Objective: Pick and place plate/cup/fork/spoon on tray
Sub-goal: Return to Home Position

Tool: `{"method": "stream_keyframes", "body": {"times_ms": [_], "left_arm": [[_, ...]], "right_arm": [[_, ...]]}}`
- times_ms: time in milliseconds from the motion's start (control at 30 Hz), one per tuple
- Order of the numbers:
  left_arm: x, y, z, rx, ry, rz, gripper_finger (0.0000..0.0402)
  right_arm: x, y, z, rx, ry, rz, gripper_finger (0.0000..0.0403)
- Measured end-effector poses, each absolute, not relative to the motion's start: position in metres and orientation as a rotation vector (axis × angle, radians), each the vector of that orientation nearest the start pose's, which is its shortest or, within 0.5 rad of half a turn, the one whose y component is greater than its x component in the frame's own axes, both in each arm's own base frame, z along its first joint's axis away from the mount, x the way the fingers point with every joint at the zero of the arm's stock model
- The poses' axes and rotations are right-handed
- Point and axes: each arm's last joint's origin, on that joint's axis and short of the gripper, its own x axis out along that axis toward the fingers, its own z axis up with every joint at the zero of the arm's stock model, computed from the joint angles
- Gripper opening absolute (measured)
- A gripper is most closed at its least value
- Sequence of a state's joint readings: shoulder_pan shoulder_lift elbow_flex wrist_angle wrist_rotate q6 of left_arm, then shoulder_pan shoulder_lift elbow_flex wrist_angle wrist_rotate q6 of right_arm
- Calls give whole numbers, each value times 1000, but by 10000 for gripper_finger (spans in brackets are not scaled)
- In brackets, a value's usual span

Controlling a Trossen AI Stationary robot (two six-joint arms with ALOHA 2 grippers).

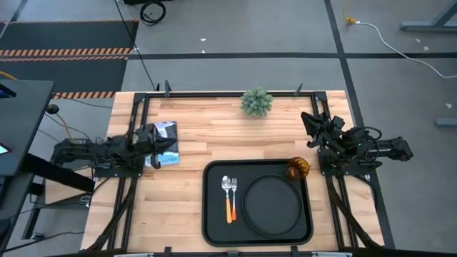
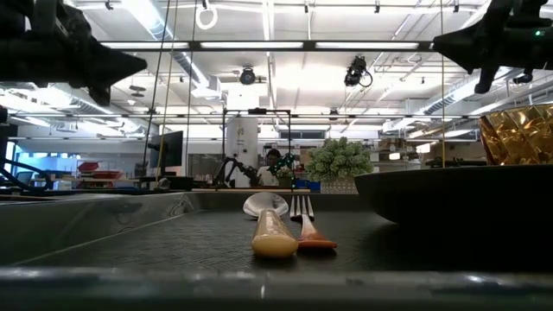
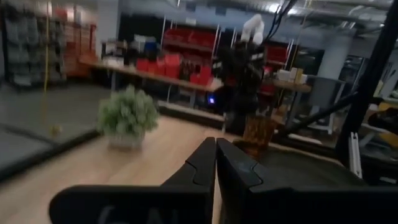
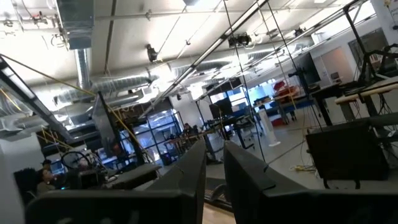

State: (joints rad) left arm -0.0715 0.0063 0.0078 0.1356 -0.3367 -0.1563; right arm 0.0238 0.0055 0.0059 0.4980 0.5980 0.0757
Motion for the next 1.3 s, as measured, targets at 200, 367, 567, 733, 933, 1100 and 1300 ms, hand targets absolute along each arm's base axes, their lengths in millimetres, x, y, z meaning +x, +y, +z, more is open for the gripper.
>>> {"method": "stream_keyframes", "body": {"times_ms": [200, 367, 567, 733, 933, 1100, 1300], "left_arm": [[96, 3, 175, -269, -130, 251, 16], [96, 3, 175, -269, -130, 251, 18], [96, 3, 175, -269, -130, 251, 23], [96, 3, 175, -269, -131, 251, 18], [96, 3, 175, -269, -131, 251, 23], [96, 3, 175, -269, -131, 251, 25], [96, 3, 175, -269, -131, 251, 25]], "right_arm": [[82, -14, 209, 227, -502, -544, 64], [82, -14, 209, 227, -502, -544, 64], [82, -14, 209, 227, -503, -544, 64], [82, -14, 209, 227, -503, -544, 64], [82, -14, 209, 227, -503, -544, 64], [82, -14, 209, 227, -503, -544, 64], [82, -14, 209, 227, -503, -544, 64]]}}
